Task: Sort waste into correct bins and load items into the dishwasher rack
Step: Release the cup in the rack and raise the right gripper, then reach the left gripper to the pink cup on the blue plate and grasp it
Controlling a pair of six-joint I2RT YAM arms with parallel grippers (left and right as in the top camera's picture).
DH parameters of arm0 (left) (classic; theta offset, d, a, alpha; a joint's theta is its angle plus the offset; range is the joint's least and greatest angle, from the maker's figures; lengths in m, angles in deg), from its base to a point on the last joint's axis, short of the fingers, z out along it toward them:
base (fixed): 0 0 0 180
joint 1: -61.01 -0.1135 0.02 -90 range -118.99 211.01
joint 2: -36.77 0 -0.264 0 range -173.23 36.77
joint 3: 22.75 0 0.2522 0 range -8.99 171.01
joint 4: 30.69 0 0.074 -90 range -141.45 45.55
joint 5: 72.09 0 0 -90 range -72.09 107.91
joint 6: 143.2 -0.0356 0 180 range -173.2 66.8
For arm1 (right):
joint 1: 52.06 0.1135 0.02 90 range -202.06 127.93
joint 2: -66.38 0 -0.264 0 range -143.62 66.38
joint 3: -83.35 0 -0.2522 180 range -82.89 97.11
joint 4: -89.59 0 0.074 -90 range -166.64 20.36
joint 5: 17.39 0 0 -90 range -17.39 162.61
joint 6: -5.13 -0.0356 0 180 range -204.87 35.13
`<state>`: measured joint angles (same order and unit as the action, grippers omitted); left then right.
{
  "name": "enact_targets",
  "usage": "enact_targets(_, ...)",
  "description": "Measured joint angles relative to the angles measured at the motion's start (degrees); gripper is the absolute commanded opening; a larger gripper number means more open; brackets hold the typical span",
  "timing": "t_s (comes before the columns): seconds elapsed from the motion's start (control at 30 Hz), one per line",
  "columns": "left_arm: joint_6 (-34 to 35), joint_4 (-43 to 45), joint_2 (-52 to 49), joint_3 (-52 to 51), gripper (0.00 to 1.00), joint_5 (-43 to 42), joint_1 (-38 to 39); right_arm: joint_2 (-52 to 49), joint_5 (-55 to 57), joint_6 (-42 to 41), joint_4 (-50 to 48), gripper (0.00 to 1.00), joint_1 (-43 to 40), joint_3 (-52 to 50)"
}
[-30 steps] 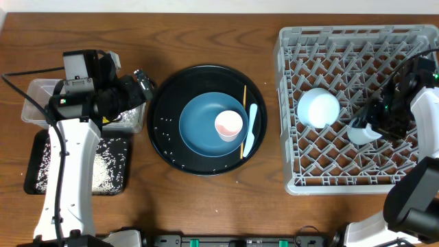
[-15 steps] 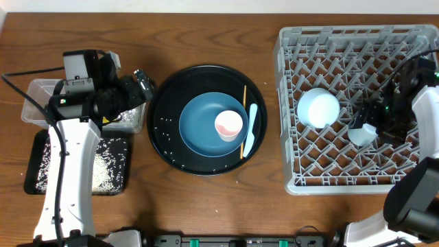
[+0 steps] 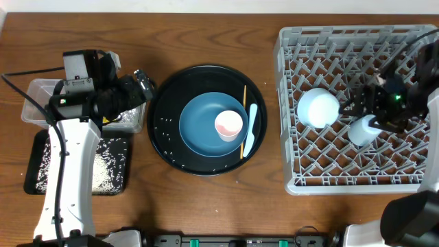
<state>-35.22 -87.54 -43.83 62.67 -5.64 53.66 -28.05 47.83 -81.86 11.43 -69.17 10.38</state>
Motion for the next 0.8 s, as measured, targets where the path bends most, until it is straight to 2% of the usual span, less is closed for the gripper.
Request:
enact_targets(0.27, 0.0, 0.2, 0.0, 0.0, 0.98, 0.0, 0.0, 0.0, -1.4, 1.2, 1.1, 0.88, 2.0, -1.1)
enact_targets(0.43, 0.0, 3.4, 0.0, 0.0, 0.98, 0.0, 0.0, 0.0, -1.4, 1.7, 0.7, 0.89, 2.0, -3.9)
enact_targets(0.53, 0.1, 0.5, 0.0, 0.0, 0.98, -0.1, 0.0, 0.0, -1.4, 1.9, -1.4, 0.88, 2.0, -6.1)
enact_targets(0.57, 0.1, -1.0, 0.0, -0.1, 0.96, -0.3, 0.0, 0.0, -1.4, 2.0, -1.9, 0.87, 2.0, -6.6)
enact_targets(0.6, 0.1, -1.8, 0.0, -0.1, 0.80, -0.5, 0.2, 0.0, -1.4, 2.0, -2.2, 0.87, 2.0, -7.1)
enact_targets(0.63, 0.5, -2.1, 0.0, -0.1, 0.74, -0.7, 0.4, 0.0, -1.4, 2.1, -2.3, 0.87, 2.0, -7.3)
enact_targets(0.8, 1.5, -1.4, -0.2, -1.7, 0.73, -2.0, 6.0, 0.0, -1.4, 2.1, -3.0, 0.86, 2.0, -7.6)
